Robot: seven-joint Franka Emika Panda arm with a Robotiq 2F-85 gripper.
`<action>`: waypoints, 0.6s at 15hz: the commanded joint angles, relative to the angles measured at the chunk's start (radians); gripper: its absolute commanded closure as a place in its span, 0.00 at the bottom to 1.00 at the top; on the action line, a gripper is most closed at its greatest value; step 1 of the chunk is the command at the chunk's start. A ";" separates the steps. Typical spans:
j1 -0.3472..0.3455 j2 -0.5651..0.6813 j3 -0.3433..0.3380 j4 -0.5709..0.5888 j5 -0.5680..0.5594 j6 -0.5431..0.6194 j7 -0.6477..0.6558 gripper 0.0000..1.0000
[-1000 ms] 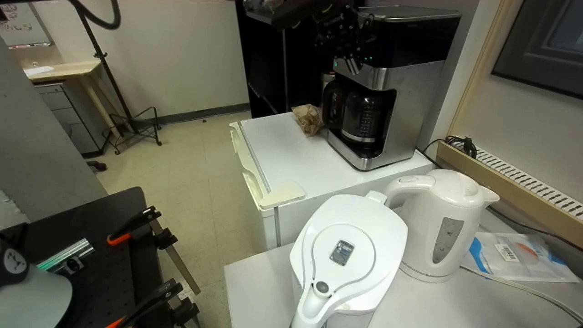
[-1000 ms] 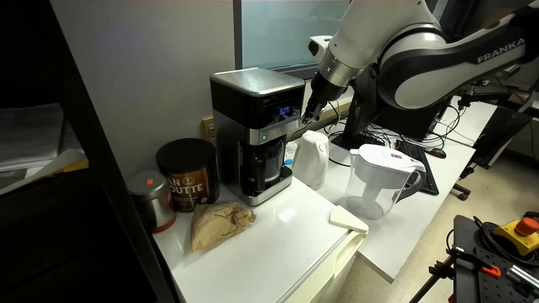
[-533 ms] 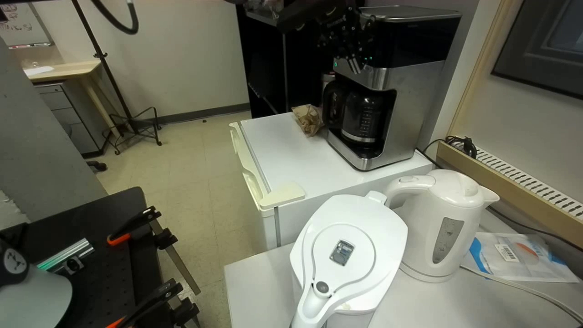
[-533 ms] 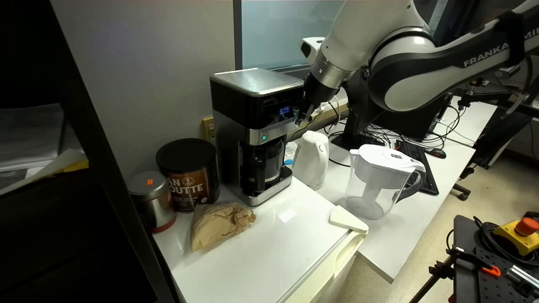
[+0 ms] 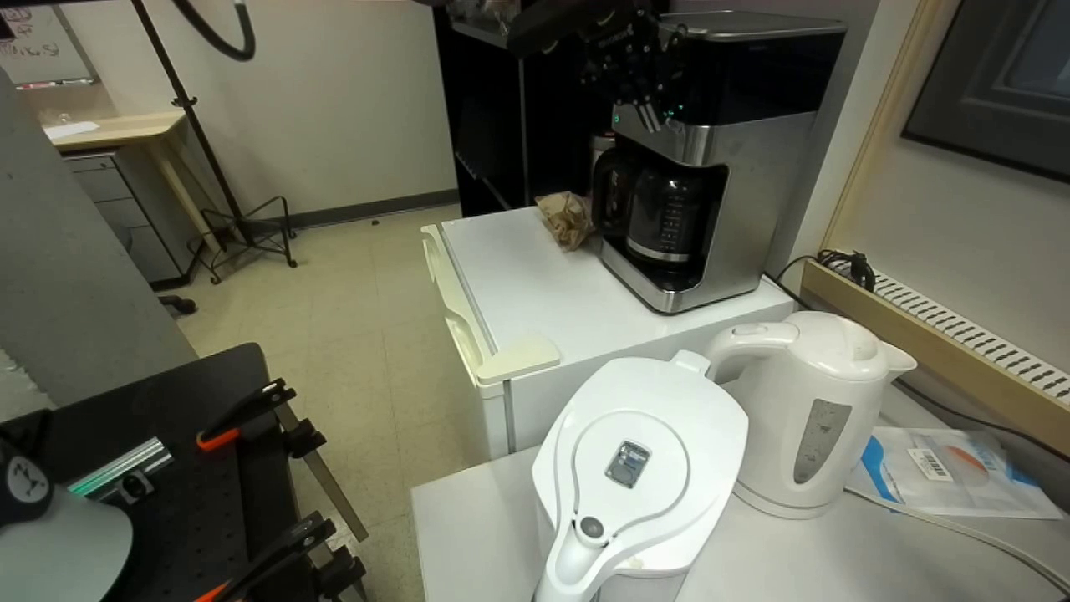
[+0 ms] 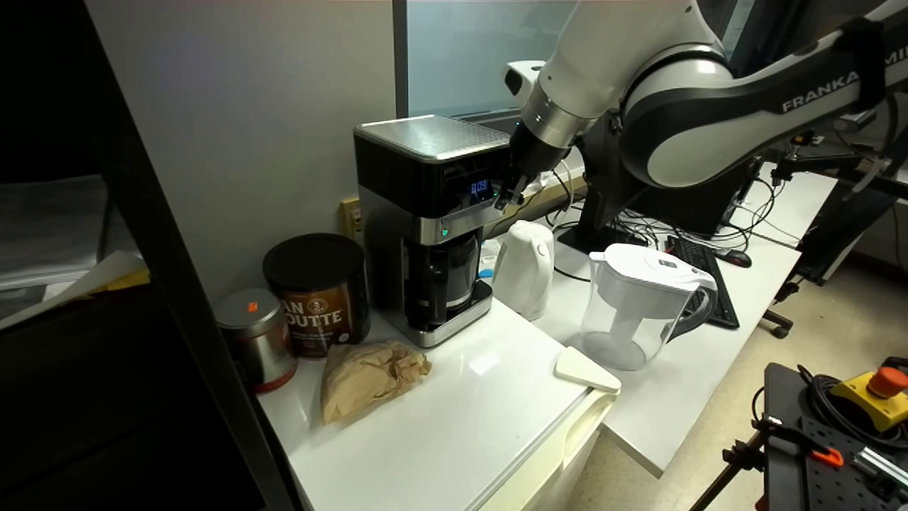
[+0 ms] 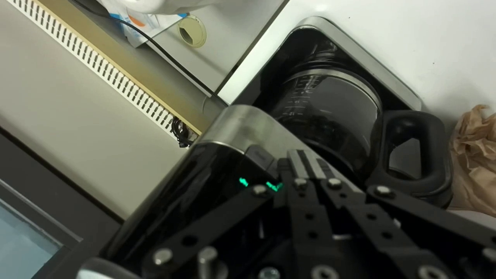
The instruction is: Press The button on the coffee machine
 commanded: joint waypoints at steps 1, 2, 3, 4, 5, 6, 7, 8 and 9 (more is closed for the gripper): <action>0.017 -0.011 -0.016 -0.018 -0.031 0.015 0.005 0.99; 0.019 -0.030 -0.015 -0.044 -0.042 0.008 -0.005 0.98; 0.020 -0.046 -0.014 -0.071 -0.062 0.015 -0.013 0.98; 0.021 -0.061 -0.011 -0.093 -0.080 0.010 -0.027 0.98; 0.021 -0.082 -0.007 -0.127 -0.110 0.013 -0.045 0.98; 0.021 -0.102 -0.003 -0.157 -0.139 0.017 -0.061 0.99; 0.023 -0.122 -0.001 -0.188 -0.178 0.023 -0.063 0.98; 0.022 -0.143 0.003 -0.217 -0.212 0.031 -0.068 0.99; 0.021 -0.164 0.007 -0.248 -0.253 0.042 -0.064 0.98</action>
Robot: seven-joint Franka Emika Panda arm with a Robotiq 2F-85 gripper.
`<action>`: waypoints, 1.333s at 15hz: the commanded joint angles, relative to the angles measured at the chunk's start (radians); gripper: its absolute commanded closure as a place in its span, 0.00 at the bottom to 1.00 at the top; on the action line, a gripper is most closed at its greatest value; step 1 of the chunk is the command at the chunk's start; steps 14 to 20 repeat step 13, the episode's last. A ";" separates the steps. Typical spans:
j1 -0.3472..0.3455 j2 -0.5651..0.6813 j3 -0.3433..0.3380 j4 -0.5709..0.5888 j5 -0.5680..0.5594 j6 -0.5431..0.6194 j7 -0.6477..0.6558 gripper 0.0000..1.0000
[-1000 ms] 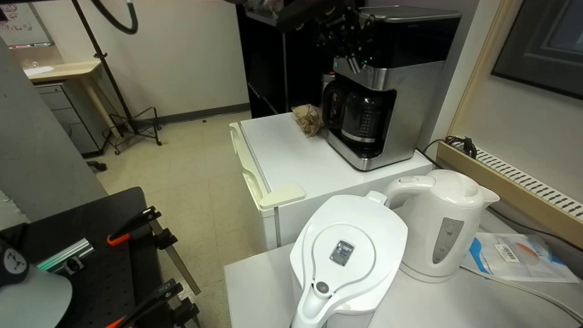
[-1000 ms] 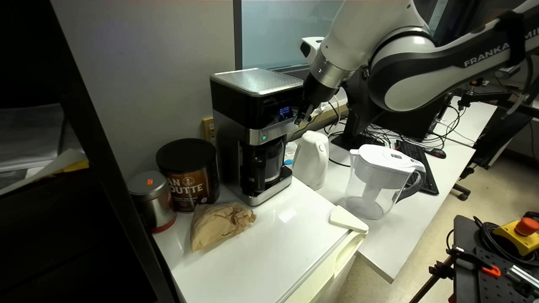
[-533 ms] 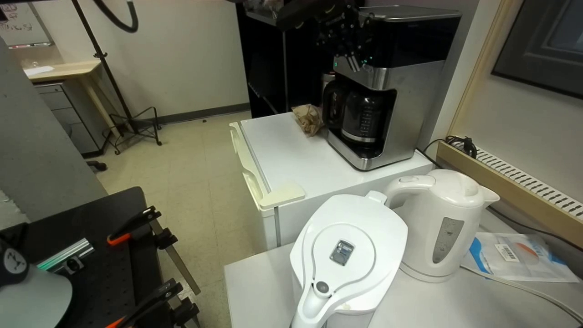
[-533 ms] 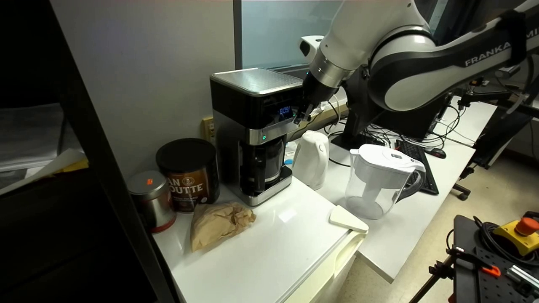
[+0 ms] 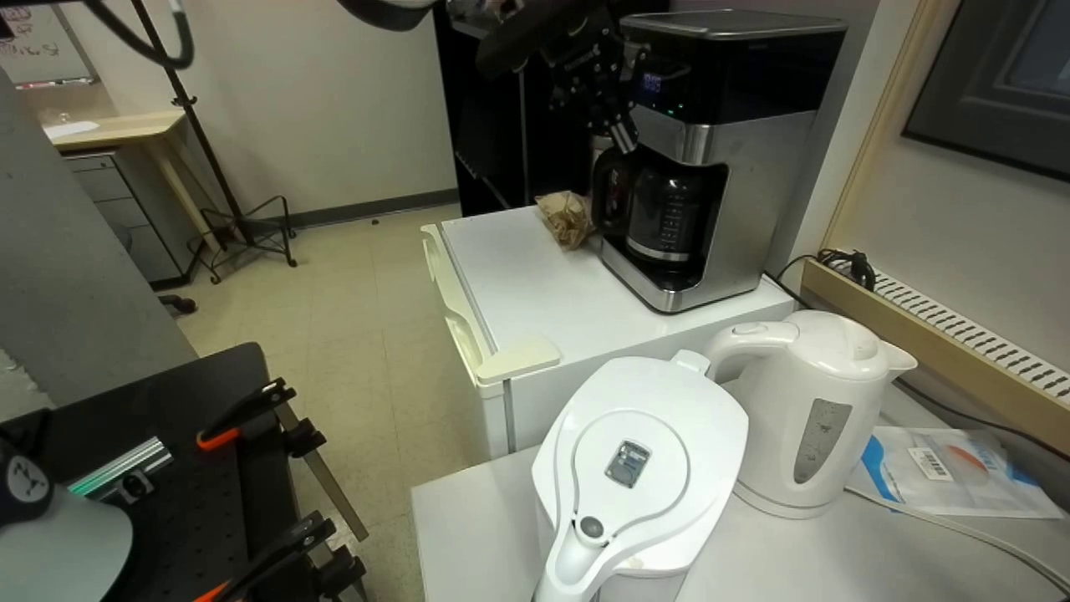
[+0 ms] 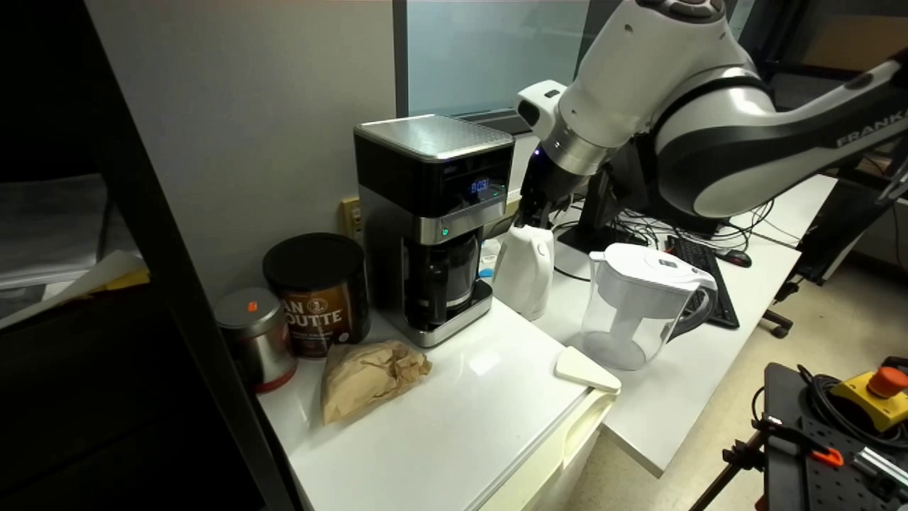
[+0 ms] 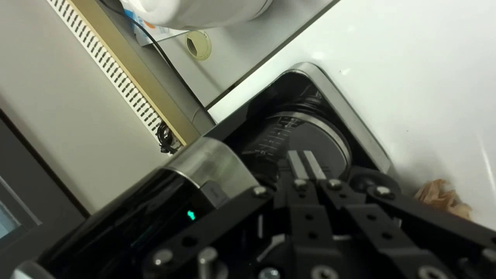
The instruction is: Press The button on the coffee machine
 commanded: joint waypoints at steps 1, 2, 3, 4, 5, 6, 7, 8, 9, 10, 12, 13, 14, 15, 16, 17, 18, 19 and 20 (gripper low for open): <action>0.002 -0.111 0.007 -0.141 -0.128 0.049 -0.021 0.98; -0.001 -0.131 0.011 -0.168 -0.168 0.060 -0.016 0.98; -0.004 -0.153 0.015 -0.197 -0.204 0.075 -0.015 0.98; 0.003 -0.173 0.009 -0.225 -0.246 0.093 -0.005 0.98; 0.001 -0.194 0.010 -0.251 -0.282 0.109 -0.006 0.98; 0.000 -0.214 0.010 -0.277 -0.323 0.129 -0.002 0.98; -0.002 -0.233 0.010 -0.299 -0.361 0.146 0.003 0.98; -0.003 -0.251 0.010 -0.320 -0.399 0.162 0.011 0.98; -0.005 -0.268 0.010 -0.339 -0.433 0.176 0.017 0.98; -0.007 -0.283 0.010 -0.355 -0.466 0.188 0.025 0.98; -0.010 -0.308 0.010 -0.379 -0.521 0.208 0.042 0.98; -0.012 -0.317 0.010 -0.386 -0.546 0.215 0.056 0.98; -0.012 -0.317 0.010 -0.386 -0.546 0.215 0.056 0.98; -0.012 -0.317 0.010 -0.386 -0.546 0.215 0.056 0.98; -0.012 -0.317 0.010 -0.386 -0.546 0.215 0.056 0.98; -0.012 -0.317 0.010 -0.386 -0.546 0.215 0.056 0.98; -0.012 -0.317 0.010 -0.386 -0.546 0.215 0.056 0.98; -0.012 -0.317 0.010 -0.386 -0.546 0.215 0.056 0.98; -0.012 -0.317 0.010 -0.386 -0.546 0.215 0.056 0.98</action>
